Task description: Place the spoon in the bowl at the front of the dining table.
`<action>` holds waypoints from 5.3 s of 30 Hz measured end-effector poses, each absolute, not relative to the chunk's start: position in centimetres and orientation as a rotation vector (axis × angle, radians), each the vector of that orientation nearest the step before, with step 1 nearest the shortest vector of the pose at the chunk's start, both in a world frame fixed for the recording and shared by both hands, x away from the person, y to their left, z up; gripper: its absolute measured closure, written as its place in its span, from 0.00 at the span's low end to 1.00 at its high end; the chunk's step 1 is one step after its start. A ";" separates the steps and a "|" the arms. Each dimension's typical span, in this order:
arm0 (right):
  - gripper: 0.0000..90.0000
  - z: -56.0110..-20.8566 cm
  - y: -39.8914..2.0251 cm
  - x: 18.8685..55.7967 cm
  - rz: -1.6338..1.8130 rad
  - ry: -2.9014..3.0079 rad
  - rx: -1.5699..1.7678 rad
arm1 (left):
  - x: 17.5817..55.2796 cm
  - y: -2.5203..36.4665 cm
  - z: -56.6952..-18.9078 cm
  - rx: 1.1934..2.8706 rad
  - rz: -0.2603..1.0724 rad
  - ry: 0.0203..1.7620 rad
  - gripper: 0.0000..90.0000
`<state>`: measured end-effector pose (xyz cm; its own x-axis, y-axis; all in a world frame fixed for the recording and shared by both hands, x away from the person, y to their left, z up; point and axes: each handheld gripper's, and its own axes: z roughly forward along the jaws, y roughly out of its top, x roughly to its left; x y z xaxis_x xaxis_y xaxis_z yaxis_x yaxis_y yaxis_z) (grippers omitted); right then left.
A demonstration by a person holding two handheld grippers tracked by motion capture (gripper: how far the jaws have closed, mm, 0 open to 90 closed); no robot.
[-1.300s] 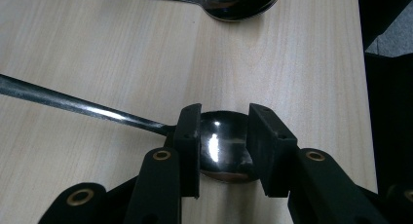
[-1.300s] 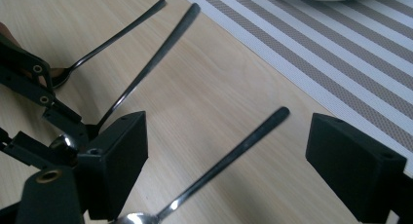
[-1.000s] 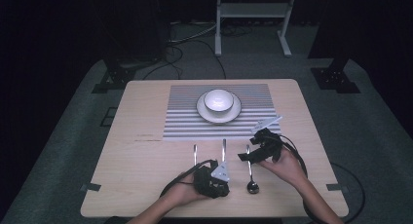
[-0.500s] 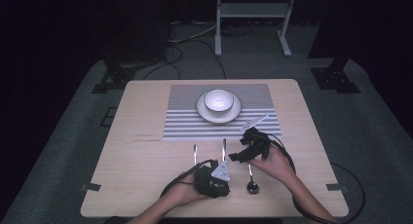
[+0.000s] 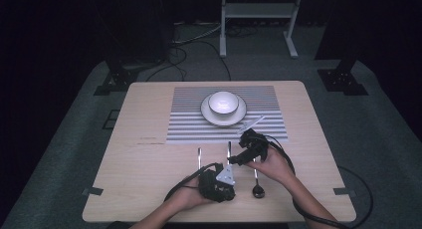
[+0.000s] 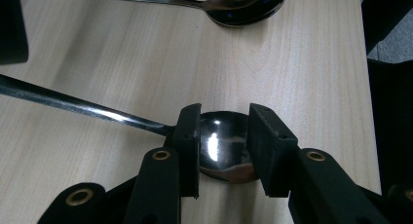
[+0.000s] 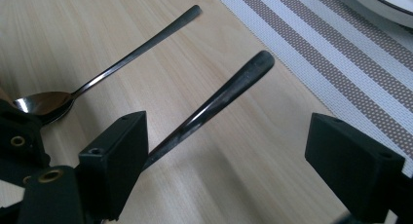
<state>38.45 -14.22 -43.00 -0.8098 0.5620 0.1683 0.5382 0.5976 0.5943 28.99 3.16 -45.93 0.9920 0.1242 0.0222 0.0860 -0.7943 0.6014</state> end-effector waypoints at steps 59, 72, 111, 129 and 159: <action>0.99 -38.9 -14.9 43.4 1.550 2.778 1.297 | 29.6 4.8 -44.1 2.411 0.055 0.224 0.41; 0.99 -37.8 -15.6 44.8 1.551 2.710 1.303 | 29.9 5.2 -43.7 2.395 0.082 0.281 0.27; 0.99 -34.2 -15.6 49.7 1.495 2.547 1.351 | 30.2 5.9 -43.3 2.344 0.114 0.373 0.13; 0.99 -32.2 -16.3 52.6 1.504 2.468 1.411 | 30.3 6.0 -43.3 2.349 0.114 0.367 0.13; 0.99 -30.3 -15.9 56.1 1.511 2.397 1.474 | 30.3 6.6 -43.1 2.331 0.108 0.388 0.09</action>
<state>56.11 -15.86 -30.28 -0.5729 0.6673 0.4759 0.7171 0.1271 0.6853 30.30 6.57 -43.08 0.9502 0.3093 -0.0375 0.2451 -0.6677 0.7029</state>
